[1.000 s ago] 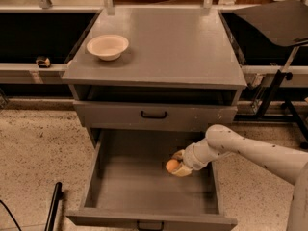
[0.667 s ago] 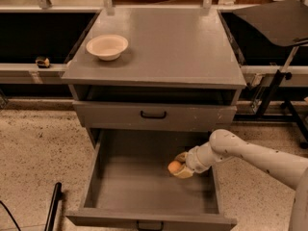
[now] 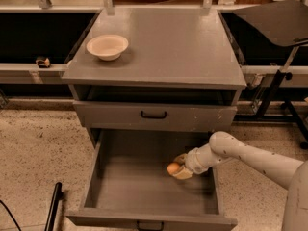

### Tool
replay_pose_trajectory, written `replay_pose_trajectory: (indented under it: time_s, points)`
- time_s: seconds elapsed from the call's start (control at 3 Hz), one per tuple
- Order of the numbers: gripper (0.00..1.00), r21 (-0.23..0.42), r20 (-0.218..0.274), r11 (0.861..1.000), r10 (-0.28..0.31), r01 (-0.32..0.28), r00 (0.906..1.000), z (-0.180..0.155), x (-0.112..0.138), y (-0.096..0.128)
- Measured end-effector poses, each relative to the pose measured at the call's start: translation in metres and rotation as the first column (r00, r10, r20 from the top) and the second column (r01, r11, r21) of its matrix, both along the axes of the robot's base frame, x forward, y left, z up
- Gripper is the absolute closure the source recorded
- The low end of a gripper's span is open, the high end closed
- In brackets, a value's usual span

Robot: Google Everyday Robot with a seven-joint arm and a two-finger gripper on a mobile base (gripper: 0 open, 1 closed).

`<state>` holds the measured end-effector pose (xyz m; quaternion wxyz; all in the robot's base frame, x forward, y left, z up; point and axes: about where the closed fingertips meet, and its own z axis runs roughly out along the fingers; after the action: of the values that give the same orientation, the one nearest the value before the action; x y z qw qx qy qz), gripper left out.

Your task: Place orange into middle drawer

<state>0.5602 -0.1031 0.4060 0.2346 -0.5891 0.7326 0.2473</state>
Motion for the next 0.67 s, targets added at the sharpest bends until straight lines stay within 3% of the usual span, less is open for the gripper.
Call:
replay_pose_trajectory:
  time_s: [0.67]
  points:
    - [0.14,0.0,0.0,1.0,0.0,0.0,1.0,0.0,0.0,0.0001]
